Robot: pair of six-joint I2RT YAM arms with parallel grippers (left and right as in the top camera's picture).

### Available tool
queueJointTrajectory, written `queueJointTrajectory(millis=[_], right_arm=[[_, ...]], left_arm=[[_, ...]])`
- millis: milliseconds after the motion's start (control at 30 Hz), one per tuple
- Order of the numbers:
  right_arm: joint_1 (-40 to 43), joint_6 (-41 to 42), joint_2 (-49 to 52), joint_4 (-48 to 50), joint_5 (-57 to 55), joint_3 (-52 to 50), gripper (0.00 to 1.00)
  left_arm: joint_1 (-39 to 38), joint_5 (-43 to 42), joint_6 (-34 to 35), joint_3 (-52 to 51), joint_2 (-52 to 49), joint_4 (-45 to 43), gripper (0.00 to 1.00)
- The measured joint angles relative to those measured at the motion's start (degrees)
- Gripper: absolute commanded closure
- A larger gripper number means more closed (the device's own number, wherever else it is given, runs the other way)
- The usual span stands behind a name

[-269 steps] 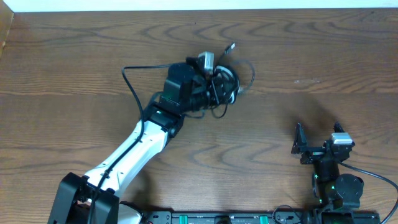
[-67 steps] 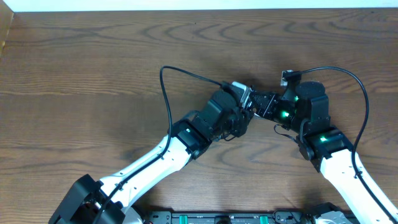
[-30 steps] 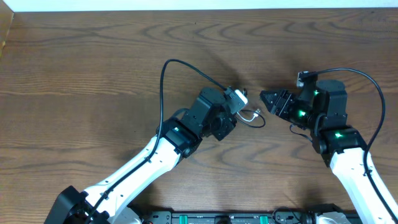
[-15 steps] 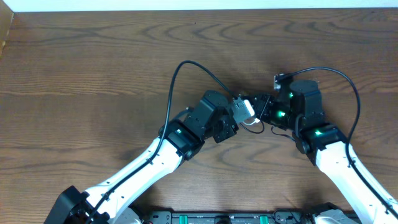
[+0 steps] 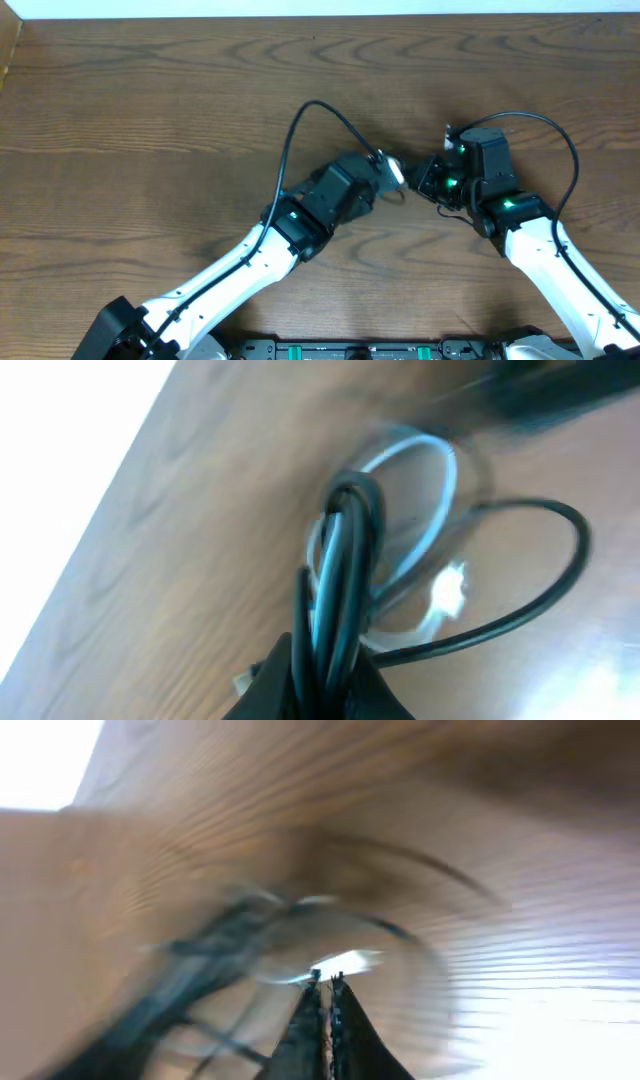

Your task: Untangle cables

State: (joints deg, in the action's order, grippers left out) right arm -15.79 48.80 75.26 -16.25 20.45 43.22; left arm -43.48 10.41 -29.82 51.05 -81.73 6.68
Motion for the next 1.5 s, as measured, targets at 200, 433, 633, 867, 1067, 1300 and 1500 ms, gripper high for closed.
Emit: queueJointTrajectory(millis=[200, 433, 633, 867, 1067, 1300, 1500], right_arm=[[2.8, -1.6, 0.2, -3.2, -7.1, -0.2, 0.89], [3.3, -3.2, 0.3, 1.5, -3.7, -0.3, 0.57], [3.3, -1.8, 0.3, 8.6, 4.4, -0.4, 0.57], [1.2, 0.7, 0.3, 10.0, 7.5, -0.4, 0.56], [-1.2, 1.3, 0.3, 11.4, 8.2, -0.4, 0.59], [-2.0, 3.3, 2.7, 11.1, 8.2, -0.4, 0.71], [-2.0, 4.3, 4.1, 10.9, 8.6, -0.4, 0.74]], left_arm=[[5.4, 5.2, 9.9, 0.0, 0.0, -3.7, 0.92], [6.2, -8.2, 10.4, 0.0, 0.0, -1.0, 0.92], [6.1, -14.2, 3.7, 0.0, 0.0, 1.4, 0.92], [5.7, -15.3, -1.8, 0.0, 0.0, 0.8, 0.92], [3.2, -15.2, -4.9, 0.0, 0.0, 0.6, 0.92], [2.0, -13.2, -5.7, 0.0, 0.0, -0.3, 0.92], [1.6, -10.0, -6.4, 0.0, -0.1, -0.7, 0.92]])
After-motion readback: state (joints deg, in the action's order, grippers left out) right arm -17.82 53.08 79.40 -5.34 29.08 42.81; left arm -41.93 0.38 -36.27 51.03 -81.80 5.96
